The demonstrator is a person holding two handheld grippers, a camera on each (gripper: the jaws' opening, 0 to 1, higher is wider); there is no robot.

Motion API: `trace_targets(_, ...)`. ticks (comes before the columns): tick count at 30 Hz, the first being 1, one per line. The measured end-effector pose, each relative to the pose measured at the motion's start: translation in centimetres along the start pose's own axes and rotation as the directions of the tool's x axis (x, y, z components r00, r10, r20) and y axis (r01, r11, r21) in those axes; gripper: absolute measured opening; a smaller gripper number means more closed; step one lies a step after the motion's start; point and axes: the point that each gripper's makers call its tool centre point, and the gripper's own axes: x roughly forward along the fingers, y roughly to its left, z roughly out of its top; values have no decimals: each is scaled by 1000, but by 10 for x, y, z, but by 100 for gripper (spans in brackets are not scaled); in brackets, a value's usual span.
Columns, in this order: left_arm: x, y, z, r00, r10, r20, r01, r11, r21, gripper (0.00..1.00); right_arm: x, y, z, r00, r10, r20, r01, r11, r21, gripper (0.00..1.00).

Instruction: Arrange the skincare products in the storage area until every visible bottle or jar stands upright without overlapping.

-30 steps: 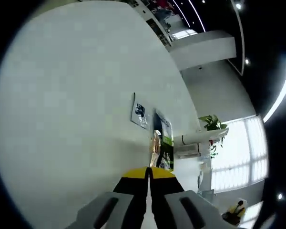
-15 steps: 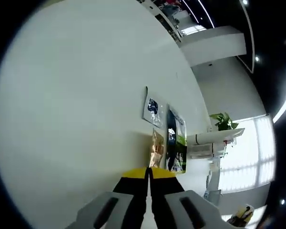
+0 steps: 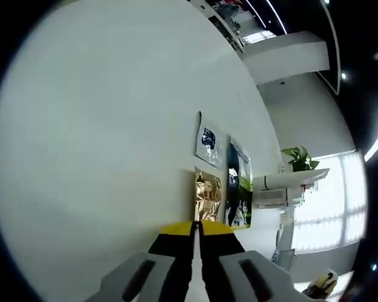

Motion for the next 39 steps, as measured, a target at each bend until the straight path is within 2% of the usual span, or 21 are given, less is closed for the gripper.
trace_targets(7,2,1,1,1000,17,-26,-16,999,46,3,0,0,0,1000,-1,4,1,1000,0,11)
trace_targets(20,-2,-3,5,999,37,-27,-34,994,99,10,-4,0,-2,1000,-4,12,4,1000,6,11)
trace_targets(30,-11,-1,9,998,56,-8,-54,990,131,19,-3,3,-4,1000,6,1,-6,1000,1,11)
trace_targets(36,-18,2,12,997,68,22,-71,985,158,24,-3,5,-6,1000,14,-9,-14,1000,1,11)
trace_targets(39,-22,1,9,998,60,26,-63,983,172,24,-3,5,-9,1000,14,-17,-14,1000,3,12)
